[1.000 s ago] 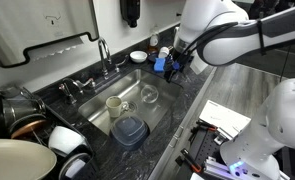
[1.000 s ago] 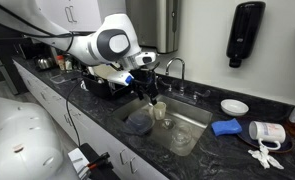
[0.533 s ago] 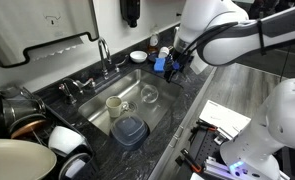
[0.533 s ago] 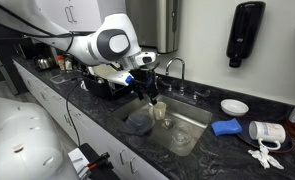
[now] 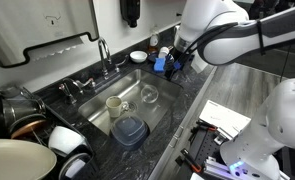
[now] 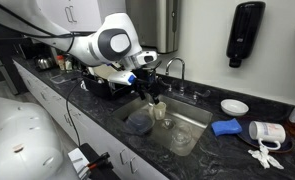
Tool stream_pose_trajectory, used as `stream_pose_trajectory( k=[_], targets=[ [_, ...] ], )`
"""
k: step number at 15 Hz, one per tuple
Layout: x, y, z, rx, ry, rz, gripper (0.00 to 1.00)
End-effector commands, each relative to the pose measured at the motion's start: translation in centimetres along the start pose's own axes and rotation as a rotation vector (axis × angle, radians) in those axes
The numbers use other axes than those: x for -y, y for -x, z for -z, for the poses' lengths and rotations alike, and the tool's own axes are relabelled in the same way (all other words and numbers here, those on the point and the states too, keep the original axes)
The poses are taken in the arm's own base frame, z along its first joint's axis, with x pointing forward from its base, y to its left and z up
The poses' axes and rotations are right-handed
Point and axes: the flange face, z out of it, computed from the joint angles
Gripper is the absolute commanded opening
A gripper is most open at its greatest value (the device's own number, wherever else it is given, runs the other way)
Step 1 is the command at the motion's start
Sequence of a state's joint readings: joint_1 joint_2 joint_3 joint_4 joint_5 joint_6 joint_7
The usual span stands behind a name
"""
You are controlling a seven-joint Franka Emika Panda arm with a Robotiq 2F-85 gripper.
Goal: Open the tap on the right
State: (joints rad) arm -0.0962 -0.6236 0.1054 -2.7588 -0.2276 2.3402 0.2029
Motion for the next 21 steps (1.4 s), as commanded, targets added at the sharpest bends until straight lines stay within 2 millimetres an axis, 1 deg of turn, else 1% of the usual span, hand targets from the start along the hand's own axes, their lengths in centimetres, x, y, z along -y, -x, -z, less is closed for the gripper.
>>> stream_pose_trajectory(
  k=[1,4,7,11,13,14,16,20,21],
  targets=[
    [-1.9,-1.7,-1.1,-0.032,0.042,0.148,1.00],
    [-3.6,-3.2,-1.9,-0.071,0.068,0.325,1.00],
    [-5.4,-5.3,-2.6,-0.113,0.081,0.484,1.00],
    [-7.2,-8.3,-3.2,-0.137,0.073,0.693,1.00],
    [-7.6,-9.5,-3.3,-0.140,0.069,0.800,1.00],
    [-7.5,-7.6,-2.6,-0.135,0.075,0.707,1.00],
    [-7.7,-8.6,-2.7,-0.135,0.075,0.761,1.00],
    [-7.4,-8.9,-2.9,-0.133,0.074,0.778,1.00],
    [-7.6,-9.4,-3.0,-0.146,0.071,0.813,1.00]
  ],
)
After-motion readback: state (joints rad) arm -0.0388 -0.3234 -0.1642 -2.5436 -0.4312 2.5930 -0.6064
